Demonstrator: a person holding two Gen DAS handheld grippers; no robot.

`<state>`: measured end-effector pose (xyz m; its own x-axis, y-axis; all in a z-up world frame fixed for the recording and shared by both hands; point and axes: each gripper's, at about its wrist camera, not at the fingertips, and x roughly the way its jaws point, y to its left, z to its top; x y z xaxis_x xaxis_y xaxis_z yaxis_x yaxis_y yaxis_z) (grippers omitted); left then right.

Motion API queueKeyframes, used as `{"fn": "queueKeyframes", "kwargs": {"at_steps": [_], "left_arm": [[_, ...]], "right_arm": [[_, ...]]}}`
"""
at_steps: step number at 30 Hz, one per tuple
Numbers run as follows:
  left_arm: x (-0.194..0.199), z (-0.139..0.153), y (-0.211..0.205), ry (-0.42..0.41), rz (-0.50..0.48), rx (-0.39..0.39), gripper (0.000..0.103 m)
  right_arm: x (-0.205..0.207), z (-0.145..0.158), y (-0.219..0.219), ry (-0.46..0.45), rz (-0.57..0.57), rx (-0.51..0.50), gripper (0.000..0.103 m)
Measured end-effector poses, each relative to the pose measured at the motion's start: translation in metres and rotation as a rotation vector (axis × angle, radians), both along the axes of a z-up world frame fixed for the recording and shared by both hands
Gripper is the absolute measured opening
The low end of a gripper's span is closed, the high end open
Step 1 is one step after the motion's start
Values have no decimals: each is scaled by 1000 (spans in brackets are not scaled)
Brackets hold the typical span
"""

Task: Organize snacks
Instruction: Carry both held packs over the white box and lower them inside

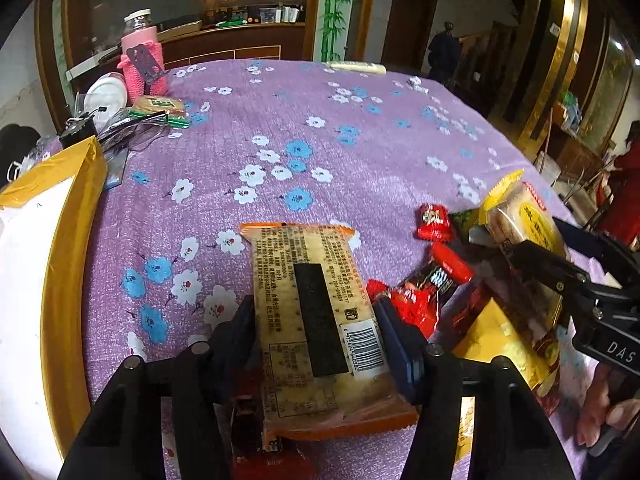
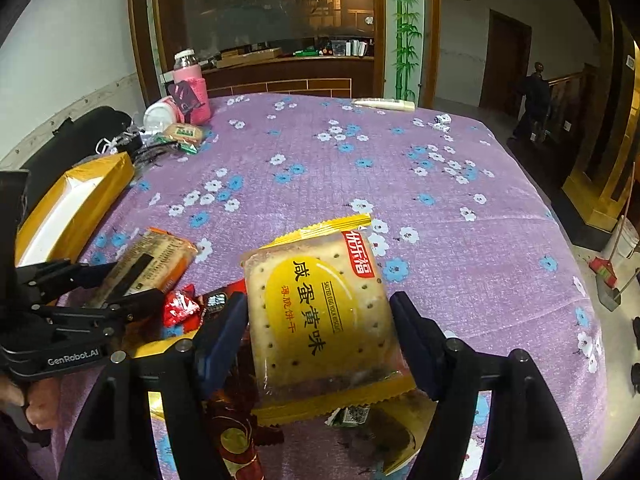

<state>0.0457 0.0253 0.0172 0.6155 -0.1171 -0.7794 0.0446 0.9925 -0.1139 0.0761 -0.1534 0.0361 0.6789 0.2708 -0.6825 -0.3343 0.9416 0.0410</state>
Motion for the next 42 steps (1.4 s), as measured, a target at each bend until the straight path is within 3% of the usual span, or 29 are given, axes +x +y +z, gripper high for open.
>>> {"fn": "queueKeyframes", "kwargs": {"at_steps": [9,16,22,31,42], "left_arm": [[-5,15,3,-63,3,-51,58],[-8,25,10,-101,15,-94,58],[-21,39,19,-144,34,-120,58],[-63,56,62,-193,94,-155,58],[-94,62,176,-224,301,-143,58]], "right_arm": [[-3,11,-12,-45,-39,74,71],[-1,15,-25,-28,-87,151,71],[-24,25,-13,-31,-78,219,71],[-56,33,38,9,11,237,71],[-68,43,152,59,224,216,71]]}}
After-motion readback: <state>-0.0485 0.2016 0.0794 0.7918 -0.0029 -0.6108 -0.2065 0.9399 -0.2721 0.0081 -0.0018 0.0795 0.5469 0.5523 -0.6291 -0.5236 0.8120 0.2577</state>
